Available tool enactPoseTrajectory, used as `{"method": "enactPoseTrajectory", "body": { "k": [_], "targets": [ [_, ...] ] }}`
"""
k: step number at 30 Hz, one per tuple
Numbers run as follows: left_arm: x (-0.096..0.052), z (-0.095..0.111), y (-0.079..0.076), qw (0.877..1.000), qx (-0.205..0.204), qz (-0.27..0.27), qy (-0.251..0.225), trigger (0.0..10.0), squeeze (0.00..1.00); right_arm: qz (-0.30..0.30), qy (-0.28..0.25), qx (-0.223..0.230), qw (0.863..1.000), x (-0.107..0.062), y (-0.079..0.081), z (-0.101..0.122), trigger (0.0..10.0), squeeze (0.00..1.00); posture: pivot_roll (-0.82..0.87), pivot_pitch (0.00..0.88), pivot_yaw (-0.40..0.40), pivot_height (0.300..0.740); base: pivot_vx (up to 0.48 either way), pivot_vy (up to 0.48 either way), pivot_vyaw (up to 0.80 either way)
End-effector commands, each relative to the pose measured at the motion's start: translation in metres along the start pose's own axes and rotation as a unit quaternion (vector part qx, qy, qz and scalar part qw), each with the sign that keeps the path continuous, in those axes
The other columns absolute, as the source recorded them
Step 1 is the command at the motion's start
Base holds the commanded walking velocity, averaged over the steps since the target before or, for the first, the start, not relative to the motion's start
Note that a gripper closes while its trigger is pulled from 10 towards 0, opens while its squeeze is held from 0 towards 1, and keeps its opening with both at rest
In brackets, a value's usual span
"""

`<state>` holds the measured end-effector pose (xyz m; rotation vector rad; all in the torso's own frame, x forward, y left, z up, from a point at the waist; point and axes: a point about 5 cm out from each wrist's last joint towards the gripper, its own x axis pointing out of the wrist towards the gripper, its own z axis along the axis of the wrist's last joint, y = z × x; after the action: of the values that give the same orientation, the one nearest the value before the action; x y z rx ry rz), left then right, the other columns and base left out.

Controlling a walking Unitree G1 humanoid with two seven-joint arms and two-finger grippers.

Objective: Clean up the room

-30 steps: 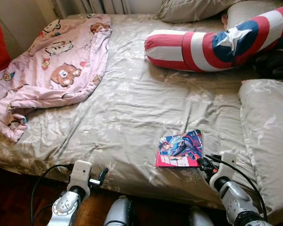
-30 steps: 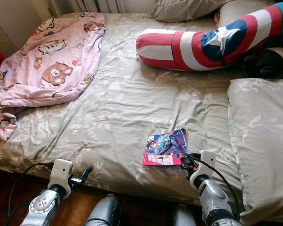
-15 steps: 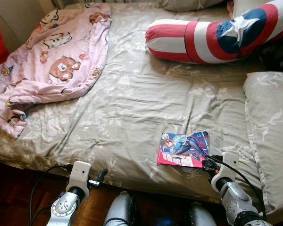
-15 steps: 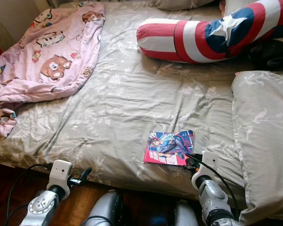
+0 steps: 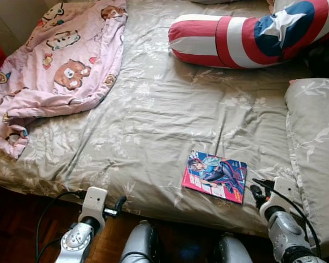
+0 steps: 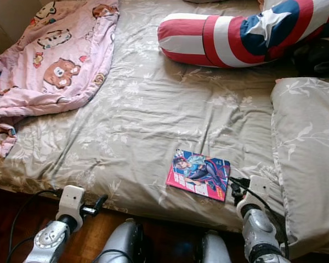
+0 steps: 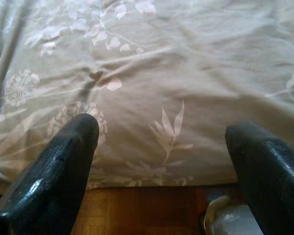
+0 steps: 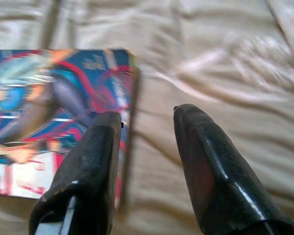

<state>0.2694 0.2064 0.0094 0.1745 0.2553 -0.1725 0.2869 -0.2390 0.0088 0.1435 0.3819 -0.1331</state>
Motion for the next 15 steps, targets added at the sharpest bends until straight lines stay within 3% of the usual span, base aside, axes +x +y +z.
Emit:
{"method": "enactPoseTrajectory", "body": {
  "k": [1,6,15],
  "targets": [
    [-0.003,-0.012,-0.002,0.999,-0.006,0.003,0.033,10.0,0.00,0.029,-0.007,-0.012,0.999,-0.004,0.014,-0.011,10.0,0.00,0.12,0.233,0.084,0.669,0.000,0.000,0.00],
    [0.001,-0.010,-0.005,0.999,-0.012,0.006,0.035,10.0,0.00,0.035,0.000,-0.012,0.999,-0.007,0.020,-0.019,10.0,0.00,0.10,0.209,0.074,0.693,0.000,0.000,0.00],
    [0.006,-0.020,-0.010,0.995,-0.049,0.033,0.085,10.0,0.00,0.034,0.075,-0.010,0.997,-0.027,0.029,-0.065,10.0,0.00,0.06,0.120,0.021,0.740,0.000,0.000,0.00]
  ]
}}
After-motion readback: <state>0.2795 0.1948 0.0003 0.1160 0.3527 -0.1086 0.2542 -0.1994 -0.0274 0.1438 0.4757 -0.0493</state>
